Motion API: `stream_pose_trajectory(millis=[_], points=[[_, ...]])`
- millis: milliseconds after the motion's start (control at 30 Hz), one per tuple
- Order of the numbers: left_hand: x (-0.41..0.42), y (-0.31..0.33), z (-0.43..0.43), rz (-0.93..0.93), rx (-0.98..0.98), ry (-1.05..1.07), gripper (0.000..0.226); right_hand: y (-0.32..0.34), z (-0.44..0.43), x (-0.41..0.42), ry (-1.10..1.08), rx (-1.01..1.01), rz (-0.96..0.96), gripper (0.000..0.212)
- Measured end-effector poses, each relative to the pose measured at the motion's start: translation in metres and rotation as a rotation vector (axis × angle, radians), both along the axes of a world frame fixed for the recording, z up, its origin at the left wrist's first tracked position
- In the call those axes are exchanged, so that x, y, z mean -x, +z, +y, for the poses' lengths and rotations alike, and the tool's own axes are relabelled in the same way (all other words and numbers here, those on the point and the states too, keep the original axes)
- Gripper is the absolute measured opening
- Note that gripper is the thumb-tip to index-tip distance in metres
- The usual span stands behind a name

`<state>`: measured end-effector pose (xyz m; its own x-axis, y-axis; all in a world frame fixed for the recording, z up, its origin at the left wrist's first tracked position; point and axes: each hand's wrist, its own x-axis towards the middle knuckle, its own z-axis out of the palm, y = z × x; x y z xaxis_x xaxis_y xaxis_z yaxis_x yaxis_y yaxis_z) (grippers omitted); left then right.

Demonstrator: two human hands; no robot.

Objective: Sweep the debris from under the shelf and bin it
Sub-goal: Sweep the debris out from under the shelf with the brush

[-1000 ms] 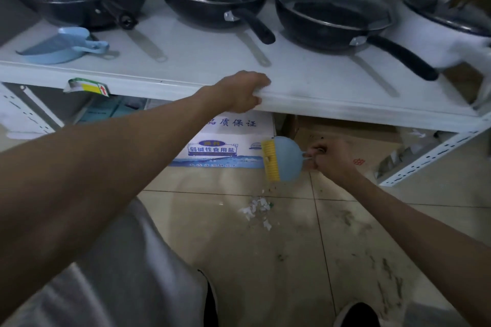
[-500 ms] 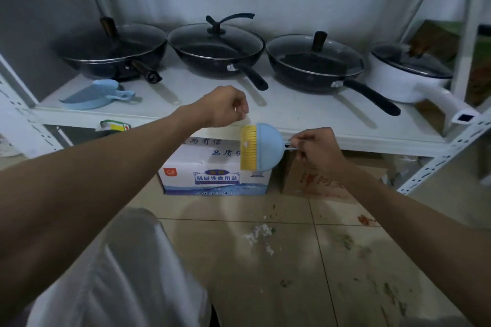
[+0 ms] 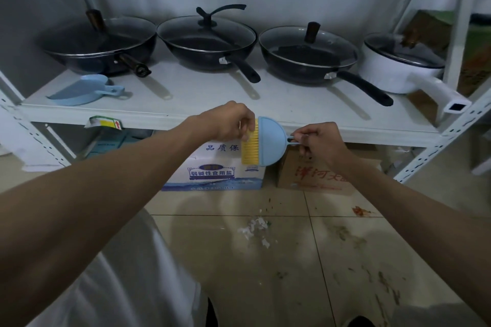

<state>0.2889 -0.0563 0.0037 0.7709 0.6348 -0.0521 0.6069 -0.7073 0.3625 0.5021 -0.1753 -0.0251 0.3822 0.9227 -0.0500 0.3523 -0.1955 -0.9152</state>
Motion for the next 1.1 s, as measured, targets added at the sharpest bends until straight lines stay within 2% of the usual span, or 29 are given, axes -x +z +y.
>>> stream_pose_trajectory(millis=[367,500,633,700,767,833,933,1100], points=[[-0.011,-0.006,-0.003,0.037,-0.018,-0.041,0.024,-0.007,-0.003,-0.01,-0.018,-0.003,0.014,0.011],[-0.005,-0.014,-0.001,0.035,0.159,0.03,0.023,-0.007,-0.003,-0.023,-0.069,0.005,-0.01,0.012],[0.004,-0.03,-0.008,0.213,0.308,0.048,0.013,-0.004,0.002,-0.038,-0.147,-0.026,-0.02,0.011],[0.004,-0.048,-0.017,0.329,0.337,0.036,0.013,-0.001,0.008,-0.041,-0.159,-0.06,-0.03,0.012],[0.001,-0.074,-0.024,0.36,0.377,0.071,0.011,0.003,0.018,-0.042,-0.165,-0.079,-0.041,0.012],[-0.003,-0.102,-0.03,0.349,0.377,0.118,0.005,0.006,0.032,-0.043,-0.182,-0.087,-0.048,0.013],[-0.009,-0.158,-0.042,0.335,0.47,0.215,0.017,0.005,0.055,-0.043,-0.189,-0.065,-0.093,0.013],[-0.019,-0.237,-0.05,0.212,0.439,0.335,0.021,-0.004,0.086,-0.053,-0.166,0.022,-0.14,0.014]])
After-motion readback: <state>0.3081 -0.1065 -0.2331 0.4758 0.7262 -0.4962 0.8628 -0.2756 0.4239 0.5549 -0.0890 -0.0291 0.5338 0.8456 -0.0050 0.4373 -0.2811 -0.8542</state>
